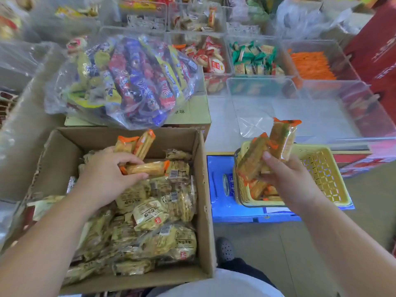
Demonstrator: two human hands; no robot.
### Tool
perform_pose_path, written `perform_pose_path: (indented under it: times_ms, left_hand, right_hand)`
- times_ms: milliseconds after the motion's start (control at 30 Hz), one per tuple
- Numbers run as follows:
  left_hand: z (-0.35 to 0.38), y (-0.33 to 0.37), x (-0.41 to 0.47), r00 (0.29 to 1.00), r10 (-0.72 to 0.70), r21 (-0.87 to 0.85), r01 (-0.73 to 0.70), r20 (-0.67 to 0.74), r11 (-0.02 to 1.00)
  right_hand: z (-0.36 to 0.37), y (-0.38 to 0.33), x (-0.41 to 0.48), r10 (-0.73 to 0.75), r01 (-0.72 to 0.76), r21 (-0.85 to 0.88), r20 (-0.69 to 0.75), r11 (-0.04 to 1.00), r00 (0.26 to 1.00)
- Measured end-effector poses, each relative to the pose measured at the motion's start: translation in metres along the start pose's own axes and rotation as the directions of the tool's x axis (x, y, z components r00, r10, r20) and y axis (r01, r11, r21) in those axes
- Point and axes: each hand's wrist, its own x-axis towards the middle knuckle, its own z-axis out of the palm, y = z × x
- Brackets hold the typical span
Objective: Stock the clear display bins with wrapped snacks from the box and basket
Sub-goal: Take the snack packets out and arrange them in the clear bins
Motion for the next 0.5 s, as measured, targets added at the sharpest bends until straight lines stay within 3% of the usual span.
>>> perform_pose_path:
  times_ms: [100,167,233,367,467,500]
  left_hand:
    - [0.012,0.047,-0.046,0.983,-0.126,-0.183,0.101,-0.132,0.978]
    - [0.029,0.081,-0.073,0.965,-0.207,-0.32,0.147,-0.163,0.936]
    - [0.053,0.111,-0.093,0.944,-0.286,-0.419,0.196,-0.162,0.887]
    - [0.099,0.154,-0.11,0.935,-0.304,-0.486,0.183,-0.182,0.854]
    - [0.119,0.176,-0.115,0.936,-0.302,-0.486,0.183,-0.179,0.855]
    - [0.126,0.182,-0.115,0.941,-0.291,-0.476,0.179,-0.171,0.861]
  right_hand:
    - [-0.064,0.006,0.012,0.011,-0.005,-0.303,0.016,0.953,1.0]
    - [-0.105,0.014,0.023,-0.025,0.075,-0.607,0.091,0.791,0.996]
    - [-0.143,0.027,0.034,-0.013,0.193,-0.782,0.23,0.593,0.973]
    - [-0.196,0.051,0.052,0.127,0.226,-0.915,0.282,0.335,0.951]
    - [-0.214,0.072,0.061,0.342,0.219,-0.975,0.198,-0.023,0.919]
    - [-0.216,0.077,0.064,0.391,0.245,-0.966,0.194,-0.086,0.9]
